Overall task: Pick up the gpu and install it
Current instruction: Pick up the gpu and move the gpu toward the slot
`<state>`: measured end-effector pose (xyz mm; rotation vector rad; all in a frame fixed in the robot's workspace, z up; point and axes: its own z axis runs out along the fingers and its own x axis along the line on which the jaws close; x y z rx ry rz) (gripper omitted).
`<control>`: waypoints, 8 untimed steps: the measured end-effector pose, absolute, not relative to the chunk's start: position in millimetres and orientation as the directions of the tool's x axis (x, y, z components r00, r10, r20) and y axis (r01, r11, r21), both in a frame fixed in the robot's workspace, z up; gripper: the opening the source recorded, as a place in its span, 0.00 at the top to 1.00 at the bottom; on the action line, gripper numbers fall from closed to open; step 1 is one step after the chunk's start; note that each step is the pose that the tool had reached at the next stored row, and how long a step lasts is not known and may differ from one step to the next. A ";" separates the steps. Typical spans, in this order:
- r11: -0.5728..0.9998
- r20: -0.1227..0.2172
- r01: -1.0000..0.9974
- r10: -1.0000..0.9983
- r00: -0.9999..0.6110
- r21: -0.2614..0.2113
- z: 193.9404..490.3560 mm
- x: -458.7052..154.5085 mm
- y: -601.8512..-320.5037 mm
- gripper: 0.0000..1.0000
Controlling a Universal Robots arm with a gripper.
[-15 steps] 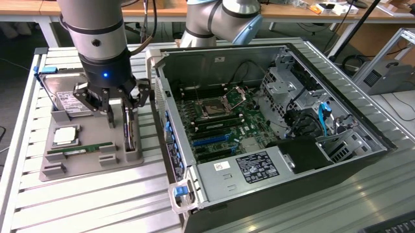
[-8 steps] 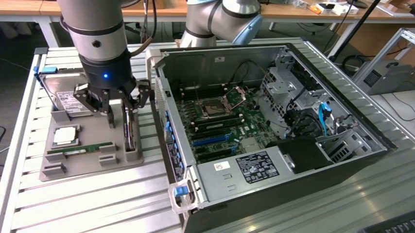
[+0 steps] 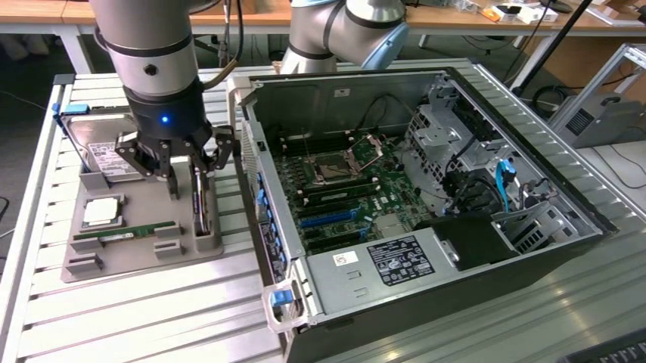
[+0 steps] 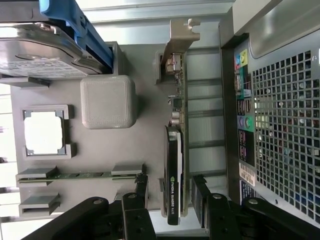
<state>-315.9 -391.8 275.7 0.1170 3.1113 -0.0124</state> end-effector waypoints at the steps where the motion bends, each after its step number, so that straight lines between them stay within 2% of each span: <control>1: 0.997 -0.029 0.075 0.075 -0.997 -0.009 275.3 -315.9 -391.4 0.52; 8: 0.997 -0.029 0.075 0.074 -0.997 -0.020 273.1 -315.8 -382.2 0.52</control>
